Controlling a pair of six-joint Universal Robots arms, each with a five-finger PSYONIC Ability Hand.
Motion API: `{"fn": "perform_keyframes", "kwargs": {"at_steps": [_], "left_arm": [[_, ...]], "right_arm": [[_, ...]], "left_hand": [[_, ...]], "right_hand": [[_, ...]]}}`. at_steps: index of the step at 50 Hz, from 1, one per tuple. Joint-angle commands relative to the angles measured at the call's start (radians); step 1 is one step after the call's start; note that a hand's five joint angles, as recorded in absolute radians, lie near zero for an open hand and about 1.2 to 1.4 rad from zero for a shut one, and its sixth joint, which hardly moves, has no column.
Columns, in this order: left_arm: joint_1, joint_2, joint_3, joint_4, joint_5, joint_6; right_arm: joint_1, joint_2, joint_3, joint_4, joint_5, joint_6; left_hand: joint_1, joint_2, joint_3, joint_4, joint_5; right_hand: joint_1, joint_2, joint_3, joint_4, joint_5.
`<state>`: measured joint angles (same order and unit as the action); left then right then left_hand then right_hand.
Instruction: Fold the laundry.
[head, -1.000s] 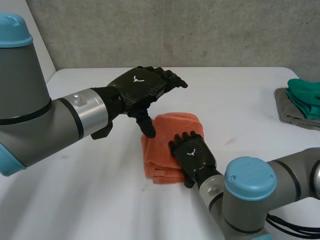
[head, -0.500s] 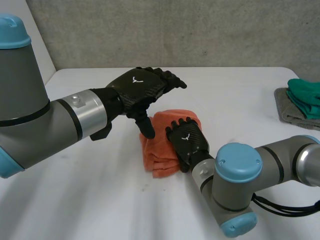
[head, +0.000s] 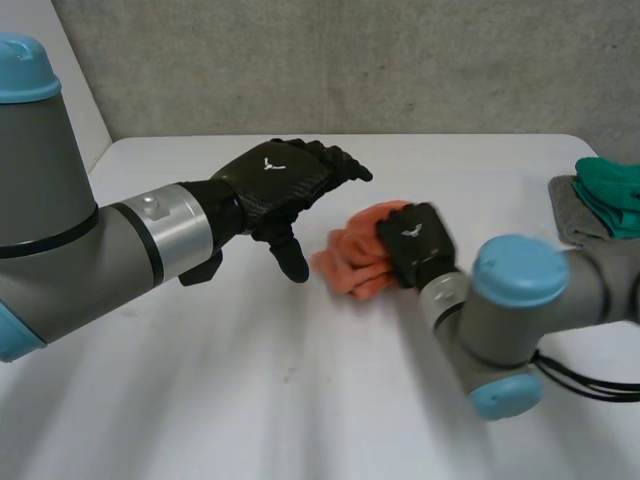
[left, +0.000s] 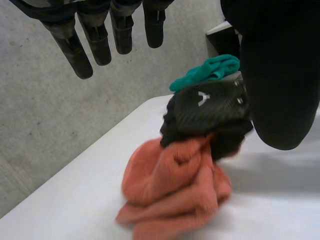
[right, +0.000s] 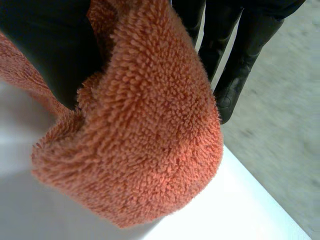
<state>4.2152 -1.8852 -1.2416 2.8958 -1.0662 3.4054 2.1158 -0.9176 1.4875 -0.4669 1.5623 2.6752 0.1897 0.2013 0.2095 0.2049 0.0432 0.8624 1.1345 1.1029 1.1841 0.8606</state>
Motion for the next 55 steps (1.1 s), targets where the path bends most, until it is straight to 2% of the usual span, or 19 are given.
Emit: {"fn": "perform_keyframes", "kwargs": {"at_steps": [1,3,6,7,11,15,21,26,33,40,45,55], "left_arm": [[0.002,0.020,-0.002,0.000,0.000,0.000],[0.002,0.023,-0.002,0.000,-0.001,0.002],[0.003,0.029,-0.009,0.000,0.000,0.000],[0.003,0.031,-0.012,0.000,0.000,0.002],[0.012,0.034,-0.021,0.000,0.000,0.002],[0.014,0.032,-0.025,0.000,0.000,0.000],[0.012,0.034,-0.029,0.000,-0.001,0.000],[0.012,0.049,-0.030,-0.001,-0.012,0.002],[0.012,0.055,-0.032,0.000,-0.018,0.000],[0.006,0.054,-0.055,0.002,-0.017,0.000],[0.005,0.046,-0.076,0.023,-0.018,0.000],[0.003,0.041,-0.085,0.036,-0.021,0.000]], "right_arm": [[-0.221,-0.050,-0.004,0.120,-0.059,-0.060],[-0.269,-0.056,-0.010,0.140,-0.085,-0.093],[-0.375,-0.066,-0.027,0.175,-0.166,-0.176],[-0.411,-0.066,-0.039,0.185,-0.220,-0.219],[-0.459,-0.052,-0.111,0.192,-0.333,-0.290],[-0.473,-0.026,-0.246,0.182,-0.393,-0.253],[-0.517,0.023,-0.534,0.163,-0.387,-0.143],[-0.575,0.097,-0.813,0.087,-0.332,-0.032],[-0.655,0.236,-1.001,0.080,-0.341,-0.017],[-0.743,0.324,-0.945,0.129,-0.416,-0.023],[-0.819,0.368,-0.782,0.123,-0.485,-0.061],[-0.912,0.364,-0.633,0.126,-0.559,-0.175]], "left_hand": [[0.003,-0.008,-0.017,-0.012,-0.025],[0.003,-0.008,-0.017,-0.012,-0.025],[0.003,-0.008,-0.017,-0.012,-0.025],[0.003,-0.008,-0.017,-0.012,-0.025],[0.003,-0.008,-0.017,-0.012,-0.025],[0.003,-0.008,-0.017,-0.012,-0.025],[0.006,-0.005,-0.014,-0.009,-0.022],[0.006,-0.005,-0.014,-0.009,-0.022],[0.006,-0.005,-0.014,-0.009,-0.022],[0.003,-0.008,-0.017,-0.012,-0.025],[0.003,-0.008,-0.017,-0.012,-0.025],[0.003,-0.008,-0.017,-0.012,-0.025]], "right_hand": [[0.534,0.262,0.293,0.212,0.361],[0.534,0.262,0.293,0.212,0.361],[0.534,0.262,0.293,0.212,0.361],[0.534,0.262,0.293,0.212,0.361],[0.534,0.262,0.293,0.212,0.361],[0.534,0.262,0.293,0.212,0.361],[0.534,0.262,0.293,0.212,0.361],[0.534,0.262,0.293,0.212,0.361],[0.534,0.262,0.293,0.212,0.361],[0.534,0.262,0.293,0.212,0.361],[0.534,0.262,0.293,0.212,0.361],[0.534,0.262,0.293,0.212,0.361]]}}
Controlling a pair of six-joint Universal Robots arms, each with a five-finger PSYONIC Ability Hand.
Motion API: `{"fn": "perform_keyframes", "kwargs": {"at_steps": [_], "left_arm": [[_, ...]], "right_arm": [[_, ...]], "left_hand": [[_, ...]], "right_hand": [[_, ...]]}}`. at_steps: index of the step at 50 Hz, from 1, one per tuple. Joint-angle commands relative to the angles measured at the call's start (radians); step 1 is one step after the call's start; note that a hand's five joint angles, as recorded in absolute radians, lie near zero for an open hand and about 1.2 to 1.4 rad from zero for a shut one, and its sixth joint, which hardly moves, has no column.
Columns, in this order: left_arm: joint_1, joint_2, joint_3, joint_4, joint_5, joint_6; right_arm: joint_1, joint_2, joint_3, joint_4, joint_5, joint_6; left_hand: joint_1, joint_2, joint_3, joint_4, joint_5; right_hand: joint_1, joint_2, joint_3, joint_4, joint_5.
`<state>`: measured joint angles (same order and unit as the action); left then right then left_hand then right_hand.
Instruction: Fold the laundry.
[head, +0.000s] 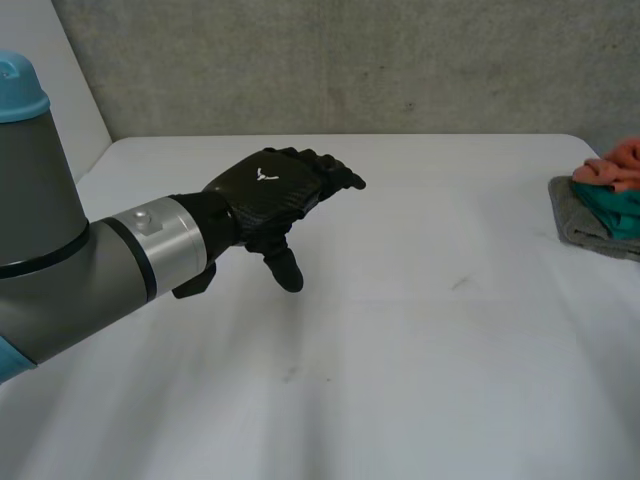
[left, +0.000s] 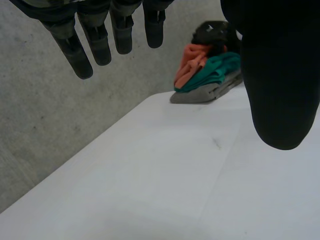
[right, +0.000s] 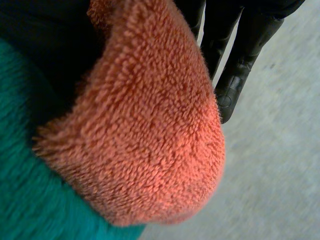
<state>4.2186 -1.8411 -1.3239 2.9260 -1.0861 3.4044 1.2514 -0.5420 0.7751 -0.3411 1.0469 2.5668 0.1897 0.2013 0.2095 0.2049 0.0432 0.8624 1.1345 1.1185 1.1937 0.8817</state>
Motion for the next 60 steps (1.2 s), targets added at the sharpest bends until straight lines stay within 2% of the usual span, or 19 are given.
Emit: {"fn": "perform_keyframes", "kwargs": {"at_steps": [1,2,4,5,6,16,22,27,32,33,35,37,41,44,55,60], "left_arm": [[0.000,-0.003,-0.003,0.005,-0.001,0.001],[0.000,-0.001,-0.003,0.005,-0.001,0.000],[0.000,-0.001,-0.001,0.005,-0.001,0.001],[0.000,-0.001,-0.001,0.007,-0.001,0.001],[0.000,0.000,-0.001,0.005,-0.001,0.001],[0.000,0.011,-0.001,0.005,-0.003,0.000],[0.006,0.051,0.002,0.005,-0.003,-0.013],[0.026,0.092,0.006,0.013,-0.011,-0.080],[0.092,0.149,0.000,0.056,-0.102,-0.160],[0.113,0.166,-0.004,0.077,-0.153,-0.186],[0.133,0.181,-0.008,0.100,-0.208,-0.214],[0.158,0.201,-0.024,0.131,-0.291,-0.249],[0.195,0.212,-0.052,0.174,-0.383,-0.275],[0.198,0.212,-0.063,0.180,-0.397,-0.273],[0.204,0.214,-0.113,0.189,-0.400,-0.283],[0.195,0.209,-0.175,0.246,-0.397,-0.284]], "right_arm": [[-0.049,-0.018,0.079,0.005,-0.044,-0.068],[-0.049,-0.024,0.079,0.008,-0.042,-0.065],[-0.047,-0.038,0.081,0.011,-0.041,-0.063],[-0.046,-0.067,0.087,0.014,-0.038,-0.063],[-0.044,-0.079,0.092,0.014,-0.038,-0.062],[-0.003,-0.324,0.151,0.088,-0.007,-0.027],[0.143,-0.504,0.171,0.160,0.149,0.073],[0.275,-0.607,0.239,0.237,0.240,0.177],[0.443,-0.788,0.387,0.255,0.323,0.318],[0.468,-0.803,0.415,0.252,0.340,0.334],[0.517,-0.823,0.460,0.246,0.378,0.355],[0.589,-0.837,0.507,0.229,0.461,0.374],[0.689,-0.837,0.547,0.209,0.610,0.365],[0.730,-0.828,0.559,0.208,0.686,0.363],[0.746,-0.832,0.575,0.203,0.714,0.342],[0.749,-0.826,0.627,0.137,0.705,0.342]], "left_hand": [[0.006,-0.005,-0.014,-0.009,-0.022],[0.003,-0.008,-0.017,-0.012,-0.025],[0.006,-0.005,-0.014,-0.009,-0.022],[0.006,-0.005,-0.014,-0.009,-0.022],[0.006,-0.005,-0.014,-0.009,-0.022],[0.003,-0.008,-0.017,-0.012,-0.025],[0.003,-0.008,-0.017,-0.012,-0.025],[0.006,-0.005,-0.014,-0.009,-0.022],[0.006,-0.005,-0.014,-0.009,-0.022],[0.000,-0.011,-0.019,-0.015,-0.028],[0.000,-0.011,-0.019,-0.015,-0.028],[0.000,-0.011,-0.019,-0.015,-0.028],[-0.003,-0.014,-0.022,-0.018,-0.031],[-0.008,-0.020,-0.028,-0.024,-0.037],[-0.014,-0.026,-0.034,-0.030,-0.042],[-0.015,-0.027,-0.035,-0.030,-0.043]], "right_hand": [[0.534,0.262,0.278,0.203,0.340],[0.459,0.187,0.203,0.128,0.265],[0.038,-0.234,-0.218,-0.293,-0.156],[-0.548,-0.821,-0.804,-0.880,-0.742],[-0.688,-0.960,-0.944,-1.019,-0.882],[-0.688,-0.960,-0.944,-1.019,-0.882],[-0.688,-0.960,-0.944,-1.019,-0.882],[-0.688,-0.960,-0.944,-1.019,-0.882],[-0.688,-0.960,-0.944,-1.019,-0.882],[-0.688,-0.960,-0.944,-1.019,-0.882],[-0.688,-0.960,-0.944,-1.019,-0.882],[-0.688,-0.960,-0.944,-1.019,-0.882],[-0.688,-0.960,-0.944,-1.019,-0.882],[-0.688,-0.960,-0.944,-1.019,-0.882],[-0.688,-0.960,-0.944,-1.019,-0.882],[-0.688,-0.960,-0.944,-1.019,-0.882]]}}
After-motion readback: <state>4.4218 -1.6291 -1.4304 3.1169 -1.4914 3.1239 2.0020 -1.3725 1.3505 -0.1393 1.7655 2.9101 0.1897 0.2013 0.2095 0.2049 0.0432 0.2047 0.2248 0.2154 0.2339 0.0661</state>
